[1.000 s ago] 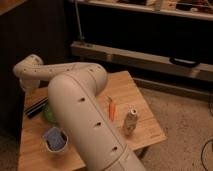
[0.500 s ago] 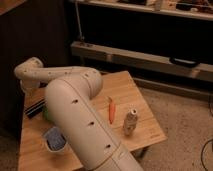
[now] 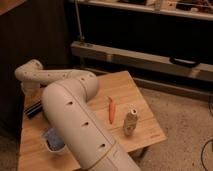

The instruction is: Push the eraser across the table

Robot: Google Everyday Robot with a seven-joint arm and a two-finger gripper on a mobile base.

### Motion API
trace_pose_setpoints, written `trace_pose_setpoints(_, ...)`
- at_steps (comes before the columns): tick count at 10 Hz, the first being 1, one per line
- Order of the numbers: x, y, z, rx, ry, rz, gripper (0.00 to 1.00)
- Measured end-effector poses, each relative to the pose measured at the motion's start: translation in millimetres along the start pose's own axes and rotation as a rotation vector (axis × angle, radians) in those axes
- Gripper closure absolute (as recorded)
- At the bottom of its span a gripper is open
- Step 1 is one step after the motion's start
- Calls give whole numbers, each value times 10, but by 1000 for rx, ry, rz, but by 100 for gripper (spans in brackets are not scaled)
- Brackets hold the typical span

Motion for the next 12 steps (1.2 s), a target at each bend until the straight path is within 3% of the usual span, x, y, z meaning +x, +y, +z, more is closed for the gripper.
trace_pose_setpoints(8,-276,-121,192,36,-54,-10,100)
trace_pose_setpoints(12,-399,-162,232,33,-77,-26,100)
